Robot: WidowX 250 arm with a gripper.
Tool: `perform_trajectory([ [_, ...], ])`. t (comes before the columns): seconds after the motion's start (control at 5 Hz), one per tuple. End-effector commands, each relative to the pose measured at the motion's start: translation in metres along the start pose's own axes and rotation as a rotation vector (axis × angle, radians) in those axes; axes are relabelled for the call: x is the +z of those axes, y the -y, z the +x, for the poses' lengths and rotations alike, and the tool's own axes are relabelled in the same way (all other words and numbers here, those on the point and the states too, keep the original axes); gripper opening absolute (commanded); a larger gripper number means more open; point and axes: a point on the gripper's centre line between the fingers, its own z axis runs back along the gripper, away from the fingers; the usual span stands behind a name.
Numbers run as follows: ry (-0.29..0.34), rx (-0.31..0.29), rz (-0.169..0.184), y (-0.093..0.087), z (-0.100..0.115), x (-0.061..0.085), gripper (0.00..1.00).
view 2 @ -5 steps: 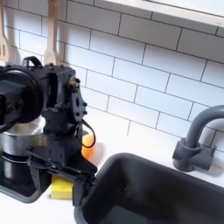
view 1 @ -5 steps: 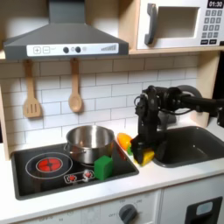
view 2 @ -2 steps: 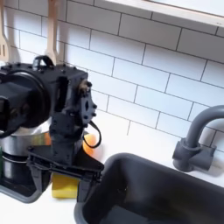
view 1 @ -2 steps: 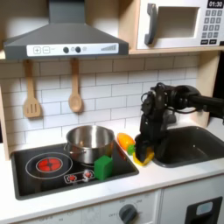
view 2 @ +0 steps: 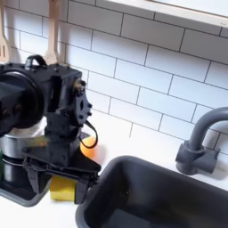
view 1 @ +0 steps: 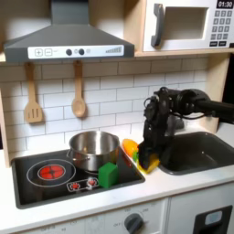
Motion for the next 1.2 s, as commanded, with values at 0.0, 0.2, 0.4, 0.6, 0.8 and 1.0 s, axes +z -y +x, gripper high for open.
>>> perform_trajectory([
  [0.0, 0.016, 0.012, -0.013, -0.001, 0.004, -0.001, 1.00],
  [0.2, 0.031, 0.019, -0.015, -0.001, 0.004, -0.002, 1.00],
  [0.4, 0.039, 0.041, -0.010, 0.000, 0.003, -0.010, 1.00],
  [0.6, 0.045, 0.058, 0.002, -0.003, 0.004, -0.015, 1.00],
  [0.8, 0.061, 0.084, 0.002, -0.006, 0.008, -0.015, 1.00],
  [1.0, 0.079, 0.084, -0.007, -0.005, 0.010, -0.010, 1.00],
])
